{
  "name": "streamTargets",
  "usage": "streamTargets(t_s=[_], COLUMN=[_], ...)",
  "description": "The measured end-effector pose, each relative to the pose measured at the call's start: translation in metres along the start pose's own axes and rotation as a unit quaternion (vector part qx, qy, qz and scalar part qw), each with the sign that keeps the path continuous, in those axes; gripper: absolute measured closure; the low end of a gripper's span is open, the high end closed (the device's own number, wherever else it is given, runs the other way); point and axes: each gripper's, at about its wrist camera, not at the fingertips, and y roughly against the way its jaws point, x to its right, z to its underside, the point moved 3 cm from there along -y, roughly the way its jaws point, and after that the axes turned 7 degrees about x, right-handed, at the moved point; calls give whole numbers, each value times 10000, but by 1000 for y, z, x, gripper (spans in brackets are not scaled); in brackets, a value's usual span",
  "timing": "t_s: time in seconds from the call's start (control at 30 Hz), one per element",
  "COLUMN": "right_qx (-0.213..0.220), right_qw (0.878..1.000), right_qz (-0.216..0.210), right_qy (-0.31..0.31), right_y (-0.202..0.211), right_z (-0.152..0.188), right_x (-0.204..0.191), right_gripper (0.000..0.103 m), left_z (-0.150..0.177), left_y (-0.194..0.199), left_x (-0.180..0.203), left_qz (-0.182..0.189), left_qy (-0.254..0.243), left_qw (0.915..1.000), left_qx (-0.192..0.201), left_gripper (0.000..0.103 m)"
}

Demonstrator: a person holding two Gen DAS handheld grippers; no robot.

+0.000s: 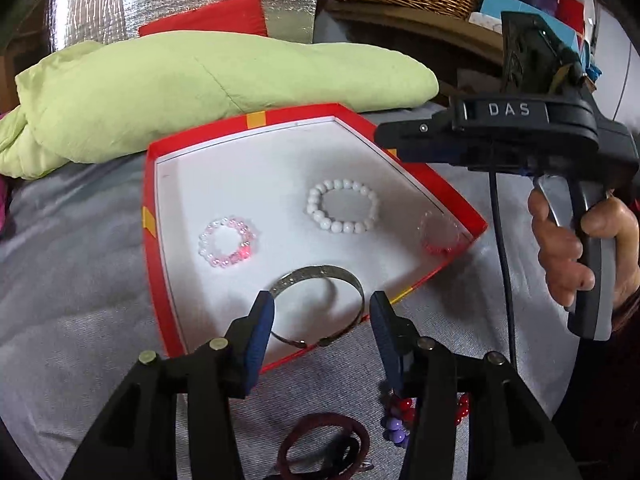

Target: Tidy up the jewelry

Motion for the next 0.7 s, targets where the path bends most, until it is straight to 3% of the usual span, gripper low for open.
streamTargets(t_s=[0.2, 0.43, 0.7], right_qx=[-3, 33, 47], right_qw=[10000, 10000, 10000], right_qz=[27, 14, 16], right_qy=[-7, -12, 65], right_y=[1, 3, 7], right_z=[-1, -2, 0], right_x=[2, 3, 2], right_gripper=[63, 63, 63], left_z=[2, 0, -6], left_y=[-6, -12, 11], left_x=[-2, -15, -49], left_qz=[-75, -456, -1185], left_qy=[37, 36, 415], left_qw=[10000, 9989, 9911], left_qx=[-47, -74, 440], left_gripper=[52, 52, 52])
